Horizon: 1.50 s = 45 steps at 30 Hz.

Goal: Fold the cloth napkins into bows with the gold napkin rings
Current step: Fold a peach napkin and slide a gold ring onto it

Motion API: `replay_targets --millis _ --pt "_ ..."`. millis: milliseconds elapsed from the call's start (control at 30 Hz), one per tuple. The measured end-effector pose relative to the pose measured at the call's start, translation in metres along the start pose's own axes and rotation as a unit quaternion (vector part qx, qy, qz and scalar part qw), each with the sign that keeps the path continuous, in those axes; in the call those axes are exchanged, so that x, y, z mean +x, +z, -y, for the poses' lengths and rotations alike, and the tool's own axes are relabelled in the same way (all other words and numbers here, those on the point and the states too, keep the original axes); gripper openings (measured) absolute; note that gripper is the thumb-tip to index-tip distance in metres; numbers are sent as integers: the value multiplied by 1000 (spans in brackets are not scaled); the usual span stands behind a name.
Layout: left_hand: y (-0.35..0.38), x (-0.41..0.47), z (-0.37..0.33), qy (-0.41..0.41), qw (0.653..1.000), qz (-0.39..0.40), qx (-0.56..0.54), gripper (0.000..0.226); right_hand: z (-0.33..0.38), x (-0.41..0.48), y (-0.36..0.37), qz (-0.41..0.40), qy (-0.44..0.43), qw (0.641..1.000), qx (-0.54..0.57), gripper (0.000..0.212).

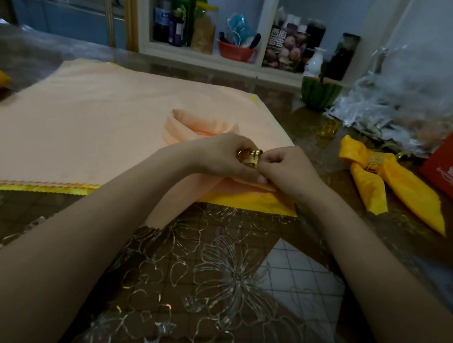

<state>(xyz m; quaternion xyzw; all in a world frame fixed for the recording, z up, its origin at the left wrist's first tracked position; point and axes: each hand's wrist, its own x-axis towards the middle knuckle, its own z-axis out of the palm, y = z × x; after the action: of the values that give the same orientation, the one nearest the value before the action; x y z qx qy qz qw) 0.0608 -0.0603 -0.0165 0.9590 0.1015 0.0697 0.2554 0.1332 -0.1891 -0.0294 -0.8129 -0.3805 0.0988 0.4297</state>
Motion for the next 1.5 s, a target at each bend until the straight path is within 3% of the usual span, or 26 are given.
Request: replay_targets --millis 233,533,767,934,1034,1100,1234,1367,1500 --pt "0 -4 -4 30 999 -33 -27 46 5 2 -8 24 121 973 193 21" --pt "-1 -7 -3 10 998 -62 22 47 7 3 -6 -9 140 954 267 10" --pt "-5 -4 3 -19 994 -87 62 50 7 6 -5 -69 155 909 380 9" --pt "-7 -5 10 -48 994 -76 66 58 5 7 -14 -104 132 925 341 23" --pt "-6 -6 8 -43 994 -89 56 58 4 7 -13 -88 113 958 247 15" --pt "-4 -7 5 -40 992 -98 66 56 6 4 -7 -37 90 978 187 4" --pt "2 -8 1 -30 989 -90 114 53 6 -1 -3 40 26 997 66 12" --pt "2 -9 0 -32 990 -74 115 52 6 -1 -11 76 57 989 112 20" --pt "6 -10 -2 -56 989 -38 132 68 9 -1 -13 103 98 977 161 27"
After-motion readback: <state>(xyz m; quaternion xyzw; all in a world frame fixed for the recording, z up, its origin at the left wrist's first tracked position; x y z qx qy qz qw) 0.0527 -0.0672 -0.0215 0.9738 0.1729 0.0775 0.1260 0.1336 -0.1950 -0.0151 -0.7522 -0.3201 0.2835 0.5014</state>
